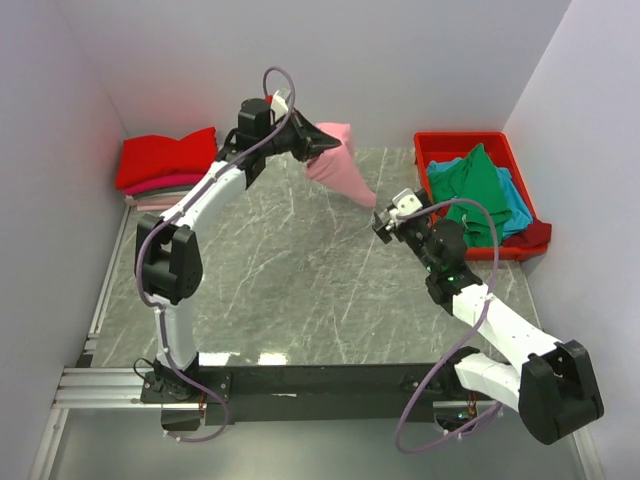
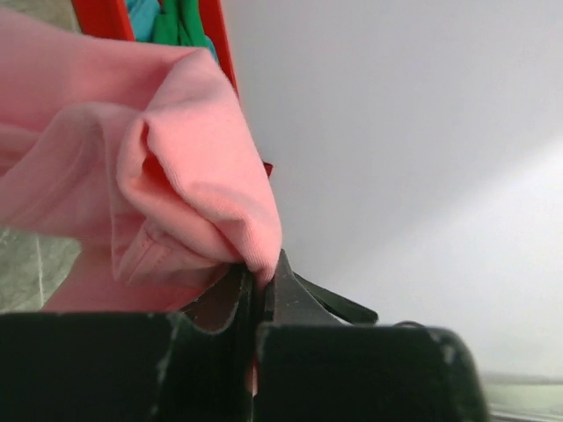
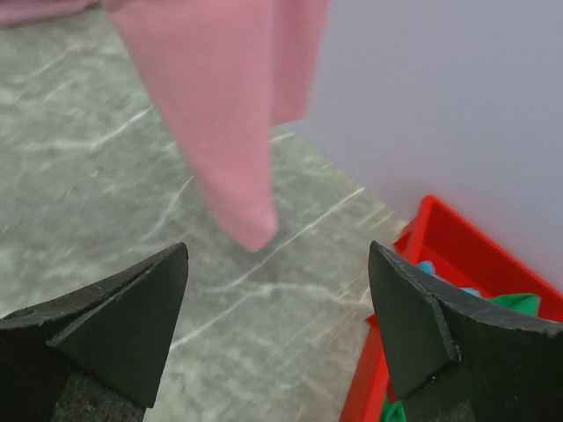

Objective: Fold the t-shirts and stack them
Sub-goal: Fold the tshirt

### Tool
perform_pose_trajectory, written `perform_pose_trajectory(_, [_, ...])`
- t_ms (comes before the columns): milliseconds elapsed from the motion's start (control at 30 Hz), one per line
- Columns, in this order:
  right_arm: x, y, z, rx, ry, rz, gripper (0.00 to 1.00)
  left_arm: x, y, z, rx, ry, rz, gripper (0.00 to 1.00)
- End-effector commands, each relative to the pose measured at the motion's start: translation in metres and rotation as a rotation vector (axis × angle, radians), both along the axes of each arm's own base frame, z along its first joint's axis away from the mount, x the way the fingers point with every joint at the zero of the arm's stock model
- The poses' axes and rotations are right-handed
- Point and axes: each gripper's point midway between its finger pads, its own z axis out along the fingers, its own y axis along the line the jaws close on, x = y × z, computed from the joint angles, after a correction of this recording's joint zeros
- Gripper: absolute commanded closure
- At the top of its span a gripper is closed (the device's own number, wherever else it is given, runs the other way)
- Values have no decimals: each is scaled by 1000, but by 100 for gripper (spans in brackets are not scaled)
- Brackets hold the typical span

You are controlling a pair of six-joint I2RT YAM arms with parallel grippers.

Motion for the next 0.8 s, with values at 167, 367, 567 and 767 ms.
perform_pose_trajectory(167, [-20, 20, -33, -43, 145, 189, 12, -57, 76, -90, 108, 160, 92, 100])
perform_pose_trajectory(367, [-14, 25, -52, -51, 224, 198, 12, -99, 153, -232, 326, 413, 239, 100])
perform_pose_trajectory(567, [-37, 39, -90, -224, 419, 387, 12, -100, 179, -287, 513, 447, 281, 100])
perform_pose_trajectory(767, [-95, 83, -124, -543, 517, 788, 12, -102, 206, -306, 656, 448, 360, 100])
